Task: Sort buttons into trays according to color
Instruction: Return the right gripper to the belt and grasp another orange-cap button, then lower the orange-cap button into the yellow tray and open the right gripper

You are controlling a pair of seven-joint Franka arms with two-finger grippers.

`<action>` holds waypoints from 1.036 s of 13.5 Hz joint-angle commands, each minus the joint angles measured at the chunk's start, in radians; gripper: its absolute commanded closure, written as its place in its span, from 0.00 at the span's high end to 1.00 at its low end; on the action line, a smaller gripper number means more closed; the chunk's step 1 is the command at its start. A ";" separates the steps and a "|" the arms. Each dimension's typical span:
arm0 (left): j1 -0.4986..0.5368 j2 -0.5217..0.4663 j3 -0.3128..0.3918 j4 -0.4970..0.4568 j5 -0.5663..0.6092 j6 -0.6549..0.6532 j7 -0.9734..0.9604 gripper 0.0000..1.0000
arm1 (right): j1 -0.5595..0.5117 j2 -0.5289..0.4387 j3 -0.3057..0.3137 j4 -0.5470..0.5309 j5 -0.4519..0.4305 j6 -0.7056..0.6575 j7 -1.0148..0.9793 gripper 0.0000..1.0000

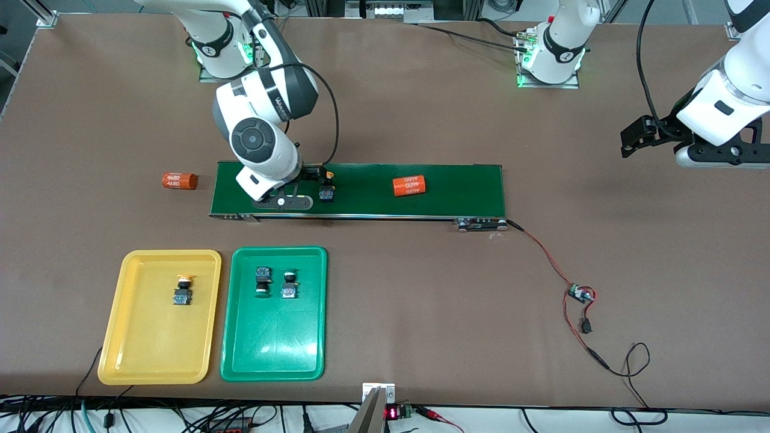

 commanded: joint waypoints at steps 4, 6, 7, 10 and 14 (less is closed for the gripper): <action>-0.004 -0.002 0.004 0.015 -0.016 -0.019 0.019 1.00 | 0.053 0.009 -0.005 -0.036 0.020 0.054 0.040 1.00; -0.004 0.001 0.004 0.023 -0.019 -0.019 0.019 1.00 | 0.066 0.026 -0.005 -0.038 0.020 0.074 0.040 1.00; -0.004 0.005 0.004 0.027 -0.019 -0.019 0.019 1.00 | 0.070 0.041 -0.005 -0.038 0.020 0.085 0.040 1.00; -0.004 0.005 0.004 0.027 -0.021 -0.020 0.020 1.00 | 0.055 0.079 -0.007 -0.039 0.020 0.125 0.034 1.00; -0.004 0.007 0.002 0.027 -0.021 -0.022 0.020 1.00 | 0.006 0.105 -0.010 -0.038 0.013 0.140 -0.015 0.87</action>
